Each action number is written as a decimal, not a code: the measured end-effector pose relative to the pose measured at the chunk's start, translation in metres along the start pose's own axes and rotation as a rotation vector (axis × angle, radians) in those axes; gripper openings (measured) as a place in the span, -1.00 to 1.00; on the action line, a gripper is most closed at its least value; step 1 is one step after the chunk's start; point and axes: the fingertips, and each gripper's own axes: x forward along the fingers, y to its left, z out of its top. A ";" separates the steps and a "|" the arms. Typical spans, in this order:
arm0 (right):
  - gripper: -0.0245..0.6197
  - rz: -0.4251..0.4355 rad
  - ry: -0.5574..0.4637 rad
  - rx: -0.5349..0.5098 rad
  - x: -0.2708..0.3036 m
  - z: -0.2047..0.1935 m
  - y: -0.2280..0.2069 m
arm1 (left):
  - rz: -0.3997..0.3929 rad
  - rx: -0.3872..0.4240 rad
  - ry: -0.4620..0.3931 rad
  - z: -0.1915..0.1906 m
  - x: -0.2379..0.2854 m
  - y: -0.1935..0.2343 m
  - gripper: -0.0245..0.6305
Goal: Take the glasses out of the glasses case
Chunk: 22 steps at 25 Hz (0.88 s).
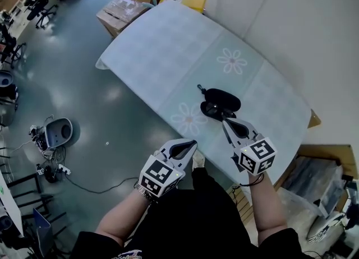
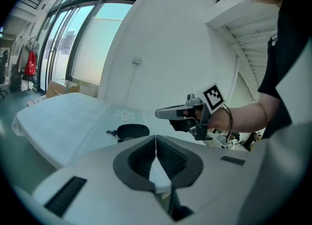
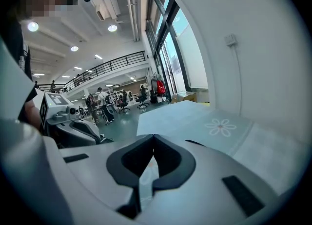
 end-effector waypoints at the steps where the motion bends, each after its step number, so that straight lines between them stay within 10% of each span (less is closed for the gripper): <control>1: -0.85 0.003 0.007 -0.002 0.004 -0.001 -0.005 | 0.003 -0.006 0.004 -0.001 0.002 0.001 -0.83; 13: -0.85 0.056 0.202 -0.111 0.045 -0.031 -0.057 | 0.023 -0.064 0.041 -0.014 0.032 0.011 -0.83; 22: -0.84 0.123 0.484 -0.389 0.075 -0.074 -0.073 | 0.046 -0.124 0.057 -0.024 0.046 0.017 -0.83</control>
